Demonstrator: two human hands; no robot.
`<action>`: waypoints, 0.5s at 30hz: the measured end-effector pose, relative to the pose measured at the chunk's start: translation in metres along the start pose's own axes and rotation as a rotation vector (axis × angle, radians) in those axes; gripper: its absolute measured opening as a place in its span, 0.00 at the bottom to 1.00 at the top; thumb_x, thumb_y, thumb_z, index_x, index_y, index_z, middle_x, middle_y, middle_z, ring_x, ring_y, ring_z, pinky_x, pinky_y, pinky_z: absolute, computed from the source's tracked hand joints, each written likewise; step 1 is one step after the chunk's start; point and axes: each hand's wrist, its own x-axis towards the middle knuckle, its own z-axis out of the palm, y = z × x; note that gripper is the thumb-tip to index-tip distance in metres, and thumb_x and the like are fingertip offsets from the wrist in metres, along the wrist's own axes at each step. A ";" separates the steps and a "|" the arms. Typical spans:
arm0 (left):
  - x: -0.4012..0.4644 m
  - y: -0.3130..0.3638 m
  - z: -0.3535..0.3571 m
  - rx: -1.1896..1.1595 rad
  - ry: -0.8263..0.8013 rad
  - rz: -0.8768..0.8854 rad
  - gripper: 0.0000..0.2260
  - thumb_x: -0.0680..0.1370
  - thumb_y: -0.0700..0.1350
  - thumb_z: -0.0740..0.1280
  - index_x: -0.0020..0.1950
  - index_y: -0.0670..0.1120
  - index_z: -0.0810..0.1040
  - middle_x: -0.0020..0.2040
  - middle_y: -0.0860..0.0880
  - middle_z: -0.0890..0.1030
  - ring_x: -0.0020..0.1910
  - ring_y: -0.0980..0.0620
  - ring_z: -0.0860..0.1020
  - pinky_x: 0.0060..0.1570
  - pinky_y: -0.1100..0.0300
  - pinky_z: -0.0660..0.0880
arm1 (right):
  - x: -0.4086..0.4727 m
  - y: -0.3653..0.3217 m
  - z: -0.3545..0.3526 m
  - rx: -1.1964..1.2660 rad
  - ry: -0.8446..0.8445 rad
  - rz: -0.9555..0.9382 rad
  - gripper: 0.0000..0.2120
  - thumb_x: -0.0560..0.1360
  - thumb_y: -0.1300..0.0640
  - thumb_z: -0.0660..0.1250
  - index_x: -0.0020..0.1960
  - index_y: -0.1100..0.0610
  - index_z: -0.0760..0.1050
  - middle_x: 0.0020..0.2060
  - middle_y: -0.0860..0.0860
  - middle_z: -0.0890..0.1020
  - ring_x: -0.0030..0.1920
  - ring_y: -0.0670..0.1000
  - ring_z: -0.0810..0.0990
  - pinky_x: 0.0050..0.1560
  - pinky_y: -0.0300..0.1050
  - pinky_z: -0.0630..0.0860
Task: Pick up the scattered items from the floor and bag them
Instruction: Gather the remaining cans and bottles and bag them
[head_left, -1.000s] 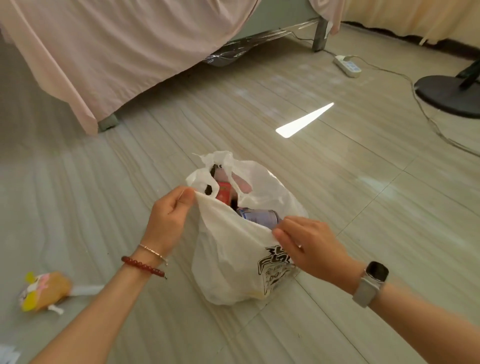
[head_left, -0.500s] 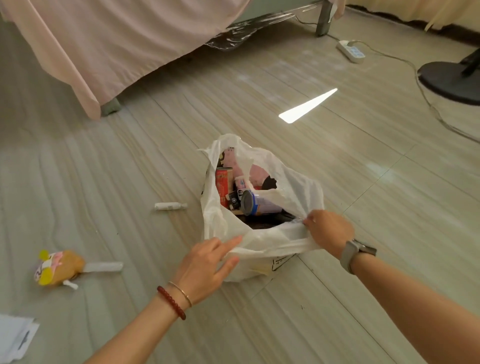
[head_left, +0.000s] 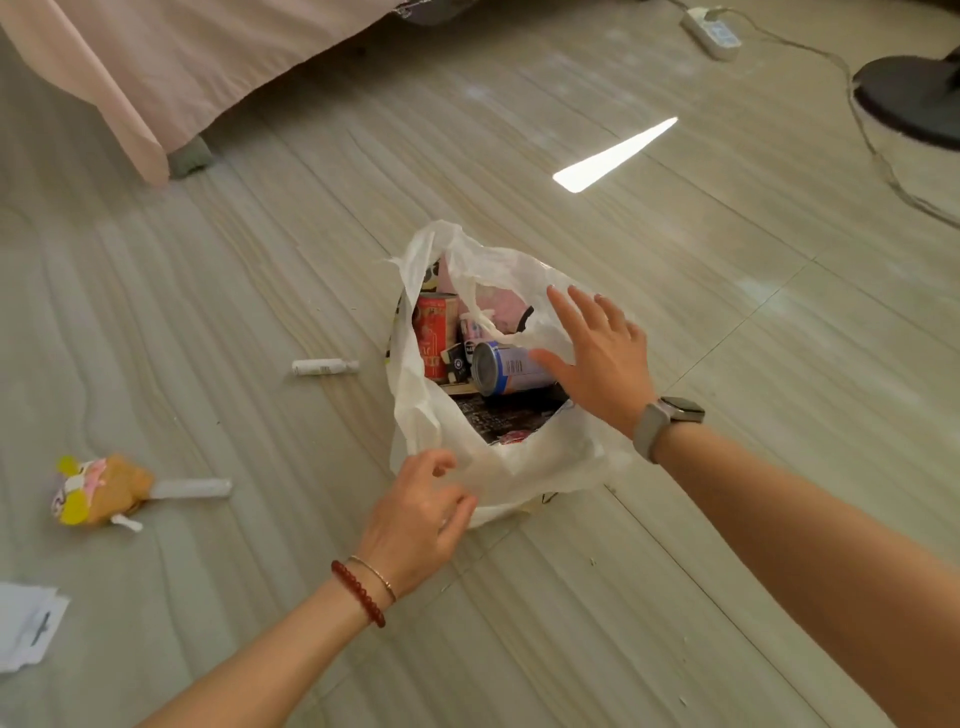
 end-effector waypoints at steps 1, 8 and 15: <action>0.001 -0.001 0.000 0.023 0.016 -0.027 0.14 0.73 0.55 0.60 0.49 0.46 0.75 0.58 0.50 0.67 0.55 0.53 0.68 0.44 0.55 0.80 | 0.010 -0.001 0.007 -0.036 -0.096 -0.009 0.28 0.77 0.42 0.56 0.74 0.44 0.50 0.72 0.52 0.64 0.73 0.58 0.57 0.69 0.61 0.54; 0.027 -0.006 0.008 0.045 -0.342 -0.104 0.28 0.77 0.51 0.61 0.72 0.61 0.50 0.77 0.48 0.50 0.75 0.41 0.49 0.72 0.51 0.53 | 0.004 0.034 0.018 0.099 -0.028 0.084 0.12 0.80 0.57 0.55 0.50 0.60 0.76 0.47 0.57 0.80 0.48 0.60 0.77 0.42 0.46 0.68; 0.055 -0.027 0.013 0.206 -0.348 -0.011 0.25 0.70 0.43 0.71 0.66 0.52 0.70 0.64 0.39 0.75 0.63 0.30 0.70 0.53 0.37 0.74 | -0.060 0.072 -0.008 0.085 0.156 0.275 0.12 0.79 0.59 0.56 0.53 0.63 0.76 0.42 0.63 0.82 0.41 0.64 0.78 0.38 0.50 0.70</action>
